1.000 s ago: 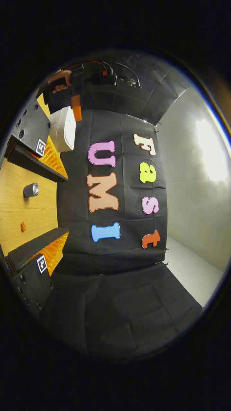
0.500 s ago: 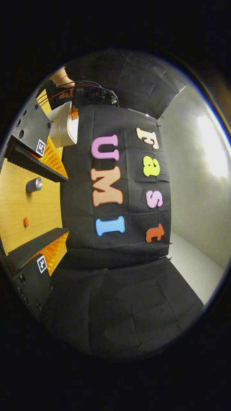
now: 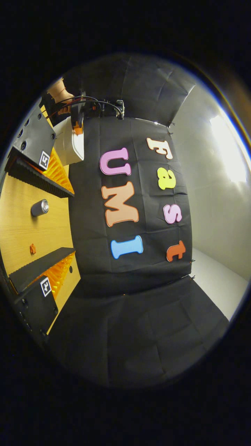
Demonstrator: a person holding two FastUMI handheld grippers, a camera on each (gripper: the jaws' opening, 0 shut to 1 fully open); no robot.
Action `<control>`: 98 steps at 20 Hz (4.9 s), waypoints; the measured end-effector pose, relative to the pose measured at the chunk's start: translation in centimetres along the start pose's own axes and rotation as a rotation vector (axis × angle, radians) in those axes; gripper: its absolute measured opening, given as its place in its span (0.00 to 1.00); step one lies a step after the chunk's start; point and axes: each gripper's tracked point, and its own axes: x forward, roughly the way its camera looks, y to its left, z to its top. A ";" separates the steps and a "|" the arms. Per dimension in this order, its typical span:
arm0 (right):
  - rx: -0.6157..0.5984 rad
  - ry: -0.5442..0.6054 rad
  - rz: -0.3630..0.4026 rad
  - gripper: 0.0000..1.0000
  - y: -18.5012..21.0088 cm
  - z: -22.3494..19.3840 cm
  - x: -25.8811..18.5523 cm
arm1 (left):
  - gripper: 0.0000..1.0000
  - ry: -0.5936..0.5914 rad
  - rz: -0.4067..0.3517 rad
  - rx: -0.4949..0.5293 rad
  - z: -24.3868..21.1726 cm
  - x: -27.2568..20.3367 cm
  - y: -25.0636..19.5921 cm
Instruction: Press the lid of the desktop garbage bin to open it, pick up the crumpled paper on the desktop and throw it into the bin, then pick up the pop can on the desktop and drop it into the bin, and finally close the garbage bin lid.
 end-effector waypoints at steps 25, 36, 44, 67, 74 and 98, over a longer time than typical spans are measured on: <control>-0.047 0.133 0.014 0.95 -4.0 -9.1 6.4 | 0.88 -0.171 -0.170 -0.138 4.8 -15.7 -8.2; -0.147 0.543 0.058 0.96 -10.3 -28.0 18.0 | 0.90 -0.098 0.020 -0.062 3.3 -18.1 -7.3; -0.182 0.715 0.054 0.54 -11.2 -33.1 19.5 | 0.88 -0.053 0.058 -0.096 1.7 -18.5 -7.2; -0.130 0.290 0.814 0.44 36.8 -4.2 23.2 | 0.90 -0.003 0.124 -0.197 -1.3 -18.2 2.6; -0.111 0.257 0.768 0.98 35.4 -3.1 24.0 | 0.92 -0.021 0.047 -0.211 -0.6 -16.9 0.5; 0.028 0.134 -0.216 0.96 -13.9 2.0 3.4 | 0.90 0.216 -0.449 -0.096 -16.6 4.2 -32.0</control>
